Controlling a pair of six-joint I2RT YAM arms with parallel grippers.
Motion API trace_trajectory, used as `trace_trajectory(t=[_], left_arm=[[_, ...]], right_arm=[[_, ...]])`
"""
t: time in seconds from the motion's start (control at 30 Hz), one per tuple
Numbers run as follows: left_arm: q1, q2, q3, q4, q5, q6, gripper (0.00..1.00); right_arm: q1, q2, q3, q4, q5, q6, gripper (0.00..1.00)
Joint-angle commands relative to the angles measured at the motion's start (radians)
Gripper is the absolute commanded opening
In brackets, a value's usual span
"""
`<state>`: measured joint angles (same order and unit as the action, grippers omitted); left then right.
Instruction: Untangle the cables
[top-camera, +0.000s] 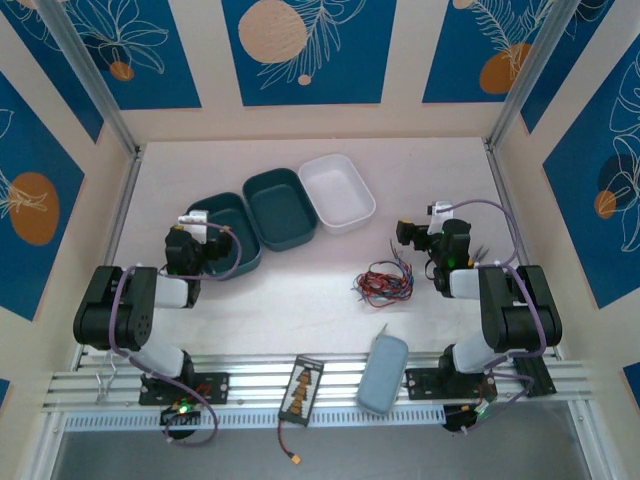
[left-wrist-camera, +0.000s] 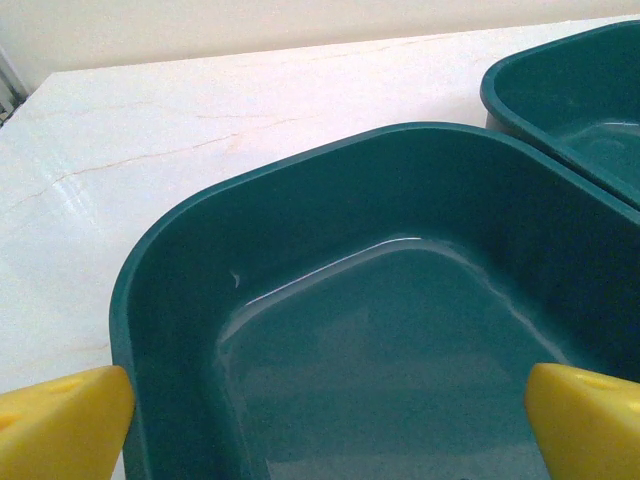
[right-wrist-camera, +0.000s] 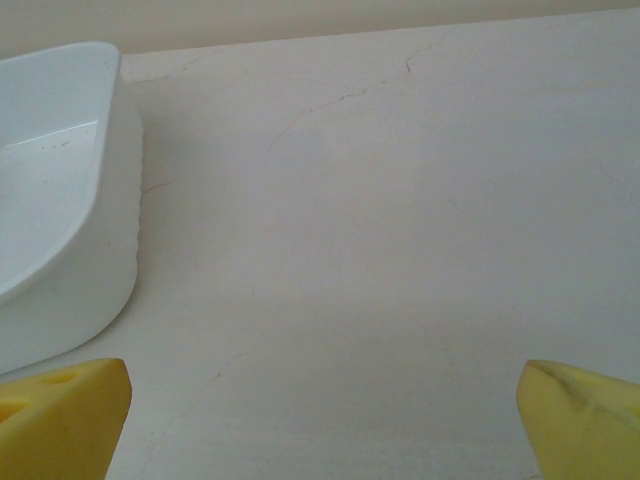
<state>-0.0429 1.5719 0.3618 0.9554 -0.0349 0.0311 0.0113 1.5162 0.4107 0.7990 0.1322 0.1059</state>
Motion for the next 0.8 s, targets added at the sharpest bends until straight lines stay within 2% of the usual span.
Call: trace_trajectory(t=[0.0,0.33,0.43,0.6,0.77], left_arm=[[-0.005,-0.01,0.005,-0.002,-0.008,-0.008,1.0],[-0.005,-0.033,0.0,-0.01,0.002,-0.007,1.0],[-0.005,-0.109,0.003,-0.078,-0.016,-0.01,1.0],[-0.004,-0.261,-0.002,-0.192,-0.019,-0.008,1.0],[-0.006,-0.429,0.003,-0.275,-0.025,-0.017,1.0]], right_arm=[[0.0,0.007,-0.002,0.022,0.014,0.004,0.99],[-0.004,0.0,0.006,0.002,-0.002,0.004,0.99],[-0.004,-0.023,0.029,-0.056,0.014,0.01,0.99],[-0.004,-0.107,0.133,-0.296,0.049,0.023,0.99],[0.003,-0.22,0.126,-0.363,0.073,0.039,0.99]])
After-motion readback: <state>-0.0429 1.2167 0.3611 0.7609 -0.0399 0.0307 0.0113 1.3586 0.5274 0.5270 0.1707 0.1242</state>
